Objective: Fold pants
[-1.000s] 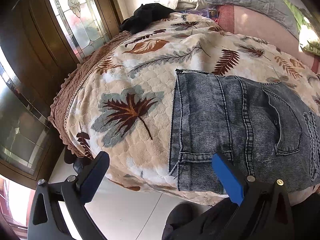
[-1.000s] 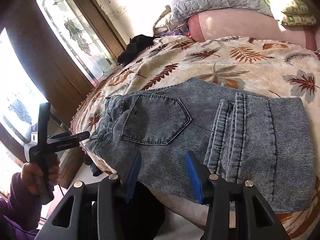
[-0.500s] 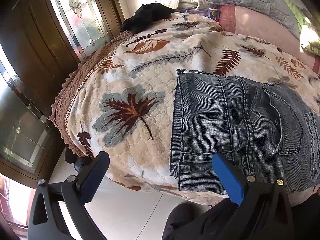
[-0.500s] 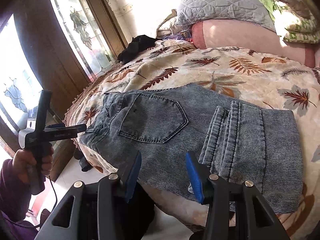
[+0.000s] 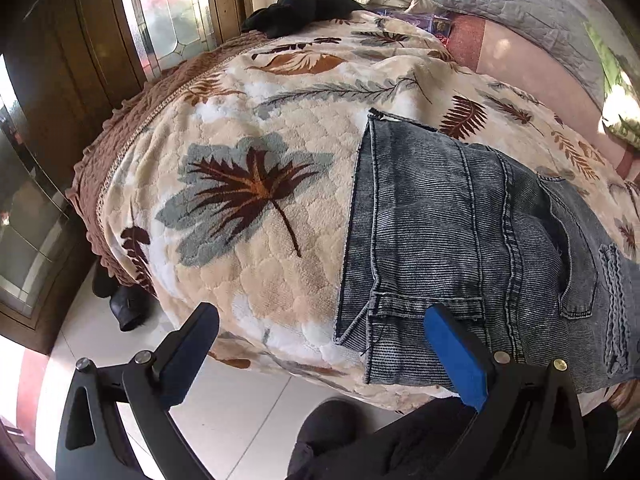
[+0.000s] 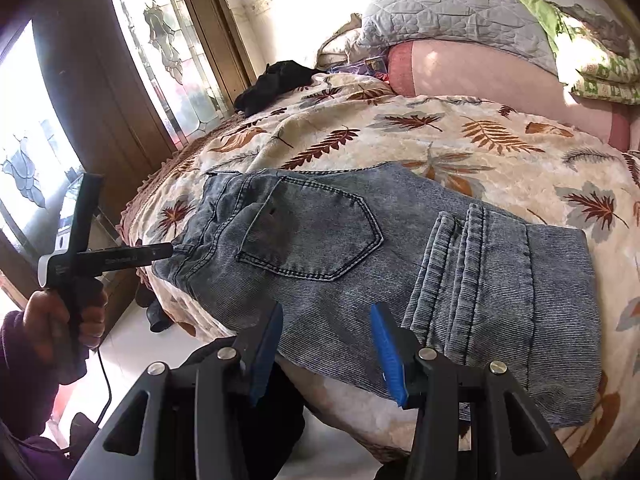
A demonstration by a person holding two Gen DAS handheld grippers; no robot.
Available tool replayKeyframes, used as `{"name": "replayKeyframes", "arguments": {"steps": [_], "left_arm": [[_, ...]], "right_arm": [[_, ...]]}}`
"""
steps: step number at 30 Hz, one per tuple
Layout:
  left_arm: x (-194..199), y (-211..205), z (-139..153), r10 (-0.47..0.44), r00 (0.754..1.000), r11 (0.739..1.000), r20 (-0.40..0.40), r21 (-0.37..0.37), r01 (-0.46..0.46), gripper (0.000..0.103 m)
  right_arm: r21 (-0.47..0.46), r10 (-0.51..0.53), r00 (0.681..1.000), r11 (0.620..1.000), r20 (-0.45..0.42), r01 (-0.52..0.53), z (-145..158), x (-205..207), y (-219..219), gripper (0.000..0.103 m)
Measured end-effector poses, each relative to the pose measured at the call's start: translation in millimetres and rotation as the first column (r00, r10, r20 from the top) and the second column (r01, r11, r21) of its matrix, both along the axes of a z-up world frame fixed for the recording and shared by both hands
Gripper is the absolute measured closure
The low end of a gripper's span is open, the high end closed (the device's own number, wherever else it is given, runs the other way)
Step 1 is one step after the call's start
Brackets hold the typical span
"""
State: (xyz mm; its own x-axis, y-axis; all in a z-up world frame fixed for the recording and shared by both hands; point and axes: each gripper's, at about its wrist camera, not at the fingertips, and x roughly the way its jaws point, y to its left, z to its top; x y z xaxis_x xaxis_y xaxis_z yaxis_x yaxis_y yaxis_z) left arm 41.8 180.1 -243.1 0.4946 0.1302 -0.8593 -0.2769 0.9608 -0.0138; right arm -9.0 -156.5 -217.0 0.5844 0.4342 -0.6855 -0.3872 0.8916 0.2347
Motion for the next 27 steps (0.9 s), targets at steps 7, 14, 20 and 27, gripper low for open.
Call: {"name": "replayKeyframes", "arguments": {"steps": [7,14,20,27], "left_arm": [[14,5,-22,0.000,1.000,0.987,0.023,-0.158,0.004,0.000],[9,3,-15,-0.028,0.995,0.964,0.093,-0.260,0.051,0.013],[19,6,-26,-0.018,0.997,0.952,0.074,-0.304,0.040,0.017],[25,-2,-16,-0.088,0.986,0.947,0.143,-0.296,0.127,0.063]], "right_arm": [[-0.012,0.011,1.000,1.000,-0.012,-0.011,-5,-2,6,0.054],[0.003,-0.016,1.000,1.000,-0.003,0.016,-3,-4,-3,0.054],[0.024,-0.024,1.000,0.999,-0.007,0.025,-3,-4,-9,0.054],[0.035,-0.042,0.999,0.998,-0.008,0.042,-4,-4,-16,0.054]]}}
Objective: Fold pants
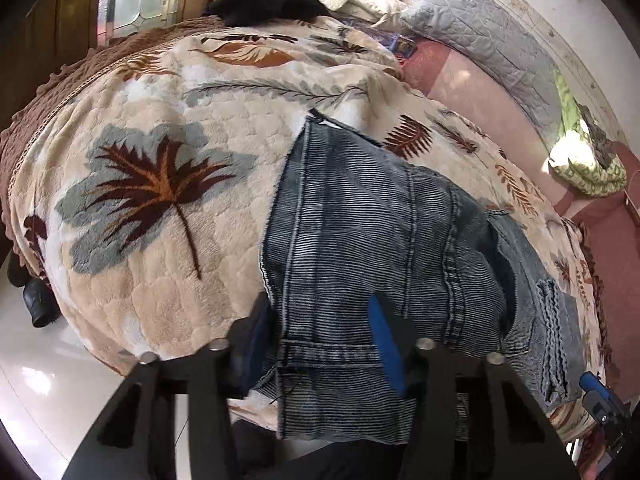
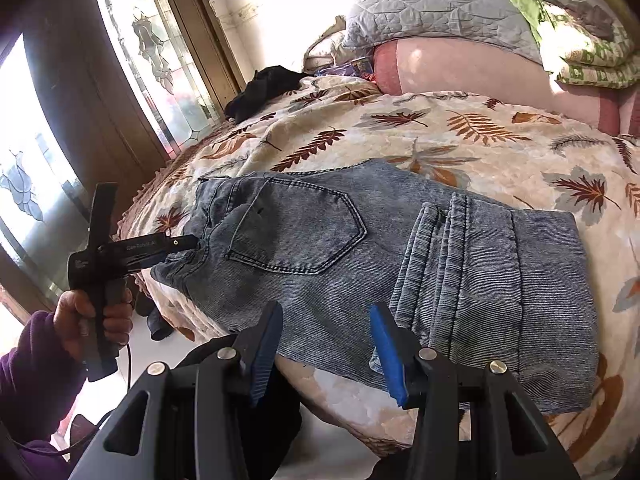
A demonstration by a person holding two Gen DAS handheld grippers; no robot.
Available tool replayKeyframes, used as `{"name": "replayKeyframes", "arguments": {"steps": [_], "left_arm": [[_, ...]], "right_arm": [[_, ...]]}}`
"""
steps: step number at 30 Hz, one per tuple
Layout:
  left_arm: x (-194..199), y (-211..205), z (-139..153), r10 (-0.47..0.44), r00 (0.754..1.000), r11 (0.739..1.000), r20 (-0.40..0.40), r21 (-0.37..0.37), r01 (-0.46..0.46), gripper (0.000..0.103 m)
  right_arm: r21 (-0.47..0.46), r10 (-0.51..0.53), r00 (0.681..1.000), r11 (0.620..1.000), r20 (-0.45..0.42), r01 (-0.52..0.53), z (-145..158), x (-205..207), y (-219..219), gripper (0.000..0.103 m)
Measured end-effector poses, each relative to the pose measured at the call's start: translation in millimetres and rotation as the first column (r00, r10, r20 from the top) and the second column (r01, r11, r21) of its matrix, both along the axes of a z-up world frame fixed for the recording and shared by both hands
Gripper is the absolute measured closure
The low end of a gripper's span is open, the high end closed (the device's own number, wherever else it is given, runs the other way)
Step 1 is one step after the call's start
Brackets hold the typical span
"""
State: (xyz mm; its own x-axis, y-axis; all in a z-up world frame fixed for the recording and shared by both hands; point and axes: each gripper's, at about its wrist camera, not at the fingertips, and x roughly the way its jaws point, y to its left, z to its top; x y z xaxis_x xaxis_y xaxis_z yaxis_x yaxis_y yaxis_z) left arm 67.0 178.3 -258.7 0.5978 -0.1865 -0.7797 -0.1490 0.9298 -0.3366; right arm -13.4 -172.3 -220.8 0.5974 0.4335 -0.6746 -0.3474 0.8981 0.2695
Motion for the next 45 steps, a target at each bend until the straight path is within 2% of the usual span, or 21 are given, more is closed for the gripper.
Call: {"name": "replayKeyframes", "arguments": {"steps": [6,11,12,15,17,19,22,24,27,29,32,36,41,45], "left_arm": [[-3,11,7,0.004,1.000,1.000,0.020,-0.030,-0.003,0.092],[-5,5,20,-0.008,1.000,0.999,0.026,0.040,0.007,0.094],[-2,5,17,0.009,1.000,0.998,-0.001,0.055,-0.009,0.092],[-1,16,4,0.058,0.997,0.998,-0.048,0.019,-0.057,0.078],[-5,22,1,0.120,0.991,0.992,-0.060,0.055,-0.117,0.038],[-8,27,-5,0.141,0.988,0.989,-0.069,0.045,-0.138,0.033],[-9,27,-11,0.102,0.991,0.994,-0.085,-0.037,-0.106,0.033],[-9,21,-11,0.064,0.994,0.996,-0.090,-0.061,-0.070,0.033],[-7,12,-11,0.027,0.996,0.998,-0.084,-0.046,-0.031,0.037],[-5,11,-8,-0.007,0.998,0.996,-0.062,-0.091,0.001,0.067],[-2,11,-4,-0.027,0.998,0.997,-0.054,-0.080,0.023,0.080],[-1,16,-3,-0.022,0.998,0.995,-0.060,-0.102,0.016,0.086],[-3,7,8,-0.017,0.999,0.999,-0.051,-0.032,0.016,0.088],[-9,-6,31,-0.038,0.999,0.999,-0.010,0.021,0.038,0.090]], "right_arm": [[0.014,-0.003,1.000,1.000,0.005,0.003,1,0,-3,0.054],[0.029,-0.018,1.000,0.999,0.002,0.018,0,0,-11,0.054],[0.038,-0.022,1.000,0.999,-0.002,0.022,-1,1,-13,0.054],[0.051,-0.029,1.000,0.998,0.002,0.028,1,0,-18,0.054],[0.036,-0.030,0.999,0.999,0.015,0.030,3,-2,-20,0.054],[0.030,-0.035,0.999,0.999,0.017,0.034,2,-3,-23,0.054],[0.052,-0.044,0.999,0.998,-0.011,0.045,-3,0,-27,0.054],[0.059,-0.047,0.999,0.997,-0.026,0.049,-6,2,-28,0.054],[0.034,-0.033,0.999,0.999,-0.018,0.034,-6,1,-20,0.054],[0.012,-0.023,1.000,1.000,-0.009,0.023,-6,-1,-15,0.054],[-0.004,-0.013,1.000,1.000,-0.002,0.013,-7,-2,-11,0.054],[0.002,-0.017,1.000,1.000,-0.001,0.017,-5,-2,-10,0.054],[0.013,-0.031,0.999,0.999,0.010,0.031,-1,-4,-16,0.054],[0.026,-0.052,0.999,0.998,0.015,0.051,0,-4,-24,0.054]]}}
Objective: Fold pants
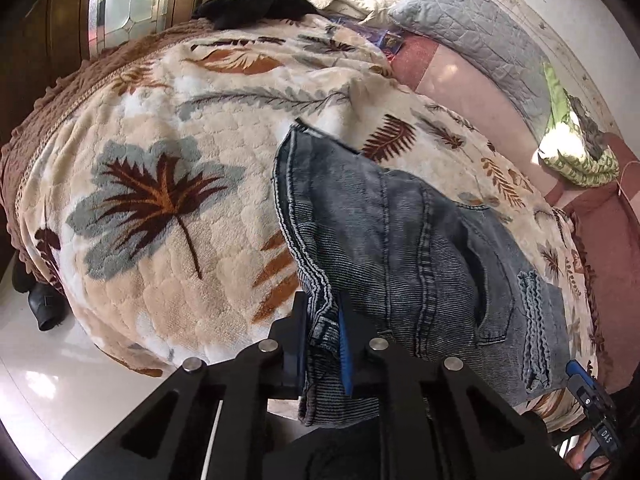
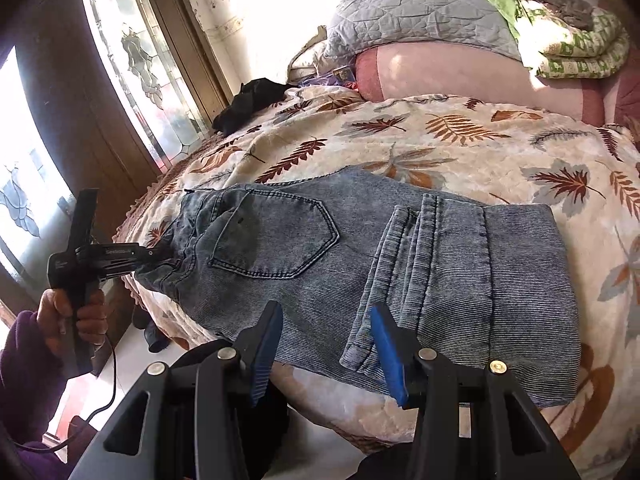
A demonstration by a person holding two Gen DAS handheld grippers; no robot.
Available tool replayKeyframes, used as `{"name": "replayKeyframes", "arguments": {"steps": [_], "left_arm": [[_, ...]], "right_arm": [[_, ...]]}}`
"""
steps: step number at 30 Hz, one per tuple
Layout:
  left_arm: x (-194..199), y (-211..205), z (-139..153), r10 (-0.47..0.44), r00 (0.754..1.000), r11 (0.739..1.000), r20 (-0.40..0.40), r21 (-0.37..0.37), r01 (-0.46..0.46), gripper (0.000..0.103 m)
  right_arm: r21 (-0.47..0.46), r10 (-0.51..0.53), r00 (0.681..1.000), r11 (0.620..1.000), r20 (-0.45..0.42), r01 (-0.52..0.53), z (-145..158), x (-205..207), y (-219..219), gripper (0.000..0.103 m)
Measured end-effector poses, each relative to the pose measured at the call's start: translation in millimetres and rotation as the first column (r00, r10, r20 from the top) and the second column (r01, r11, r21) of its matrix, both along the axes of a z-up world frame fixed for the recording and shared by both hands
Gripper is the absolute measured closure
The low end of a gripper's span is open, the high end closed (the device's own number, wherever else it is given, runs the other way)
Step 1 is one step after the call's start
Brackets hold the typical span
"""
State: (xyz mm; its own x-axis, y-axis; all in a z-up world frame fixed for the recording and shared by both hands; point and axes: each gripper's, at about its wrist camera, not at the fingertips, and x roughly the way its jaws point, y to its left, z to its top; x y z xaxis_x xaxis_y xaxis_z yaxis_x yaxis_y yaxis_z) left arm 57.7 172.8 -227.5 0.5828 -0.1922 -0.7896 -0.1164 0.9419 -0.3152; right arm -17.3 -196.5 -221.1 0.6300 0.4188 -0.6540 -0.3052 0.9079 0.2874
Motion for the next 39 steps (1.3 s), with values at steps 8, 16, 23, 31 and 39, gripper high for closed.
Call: {"name": "replayKeyframes", "arguments": {"steps": [8,16,23,31,39], "left_arm": [[-8,-65,77,-0.155,0.979,0.985,0.132,0.093,0.143,0.092],[-13,-178,136,-0.393,0.901,0.916,0.186,0.172,0.363,0.092],[-13,-334,134,-0.622,0.770,0.779,0.145,0.215,0.589,0.092],[13,-436,30,-0.704,0.705,0.698,-0.092,0.099,0.710,0.090],[-8,-341,106,-0.684,0.719,0.729,0.123,0.073,0.681,0.054]], "right_arm": [[0.064,-0.070,0.998,0.995,-0.004,0.070,-3,3,-31,0.054],[0.130,-0.166,0.986,0.978,0.005,0.164,-9,1,-80,0.054],[0.193,-0.329,0.944,0.926,-0.010,0.325,-18,-10,-151,0.054],[0.224,-0.489,0.870,0.843,-0.056,0.489,-30,-40,-226,0.053],[0.324,-0.431,0.899,0.843,-0.073,0.430,-34,-31,-229,0.045]]}}
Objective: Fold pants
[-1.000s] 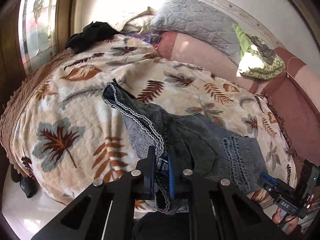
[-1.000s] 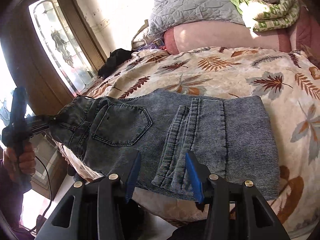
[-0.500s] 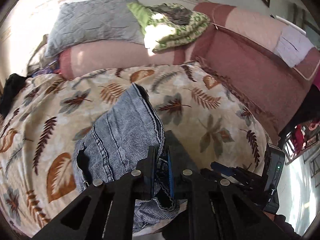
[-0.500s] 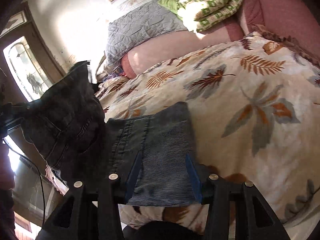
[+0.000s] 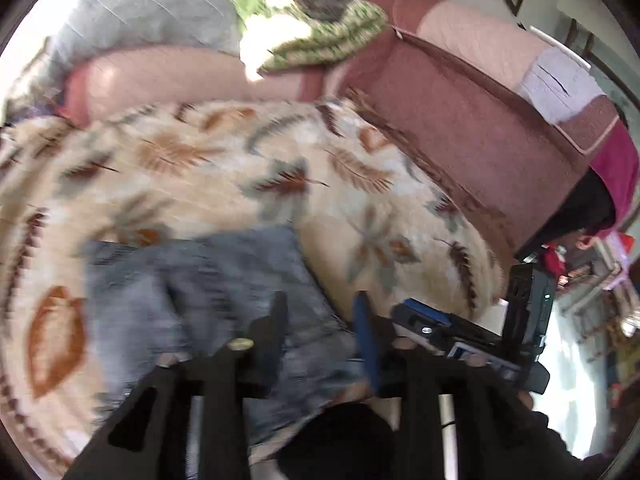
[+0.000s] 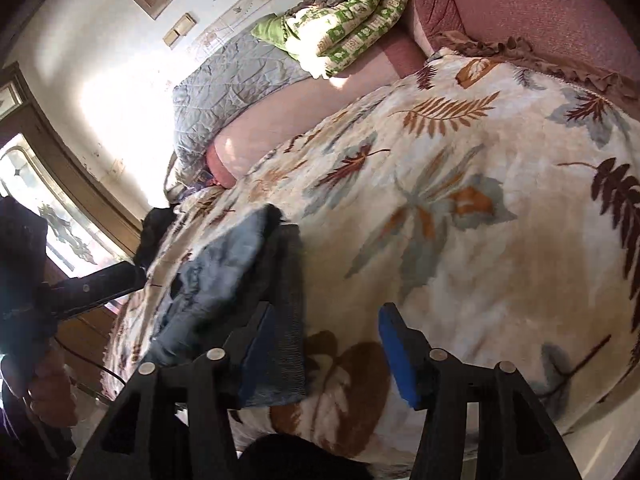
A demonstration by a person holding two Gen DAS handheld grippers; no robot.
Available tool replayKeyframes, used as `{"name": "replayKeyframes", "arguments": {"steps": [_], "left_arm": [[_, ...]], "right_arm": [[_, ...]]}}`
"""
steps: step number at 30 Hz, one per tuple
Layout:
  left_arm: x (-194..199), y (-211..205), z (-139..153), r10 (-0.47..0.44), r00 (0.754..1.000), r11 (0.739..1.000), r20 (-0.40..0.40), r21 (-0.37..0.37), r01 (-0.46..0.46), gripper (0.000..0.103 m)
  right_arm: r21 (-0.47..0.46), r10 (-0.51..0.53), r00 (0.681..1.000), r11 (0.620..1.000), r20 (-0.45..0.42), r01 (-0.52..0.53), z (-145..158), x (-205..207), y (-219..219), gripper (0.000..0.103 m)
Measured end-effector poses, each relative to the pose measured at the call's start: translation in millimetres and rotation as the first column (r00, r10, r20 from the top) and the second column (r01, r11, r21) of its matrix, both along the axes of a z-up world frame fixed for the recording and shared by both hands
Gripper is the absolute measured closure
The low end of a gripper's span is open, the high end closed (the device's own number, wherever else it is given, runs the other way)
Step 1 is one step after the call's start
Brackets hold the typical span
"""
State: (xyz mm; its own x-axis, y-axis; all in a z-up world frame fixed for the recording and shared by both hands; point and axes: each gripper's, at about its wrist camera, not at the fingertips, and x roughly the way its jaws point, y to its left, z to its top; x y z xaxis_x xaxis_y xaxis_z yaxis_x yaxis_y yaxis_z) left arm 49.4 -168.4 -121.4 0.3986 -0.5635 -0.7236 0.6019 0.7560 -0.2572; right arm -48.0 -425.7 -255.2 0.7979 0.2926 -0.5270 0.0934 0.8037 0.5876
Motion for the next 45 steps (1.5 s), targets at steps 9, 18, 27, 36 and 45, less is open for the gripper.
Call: {"name": "replayKeyframes", "arguments": {"steps": [9,18,27,36,45], "left_arm": [[36,102,-43,0.361,0.932,0.912,0.007,0.206,-0.355,0.051],[14,81,-103,0.276,0.957,0.923,-0.091,0.301,-0.238,0.051],[18,91,-109,0.279,0.953,0.928,-0.119,0.291,-0.235,0.045],[73,93,-69,0.354,0.934,0.894,0.043,0.276,-0.352,0.045],[125,77,-109,0.421,0.907,0.849,-0.021,0.360,-0.386,0.043]], "right_arm": [[-0.115,0.177,0.981,0.979,0.081,-0.168,44,28,75,0.045],[-0.364,0.313,0.938,0.864,-0.152,-0.348,23,53,161,0.067],[-0.329,0.322,0.917,0.861,-0.236,-0.387,-4,40,147,0.068],[-0.371,0.265,0.960,0.886,-0.085,-0.278,55,81,139,0.066],[-0.320,0.216,0.954,0.907,-0.207,-0.275,21,159,146,0.065]]}}
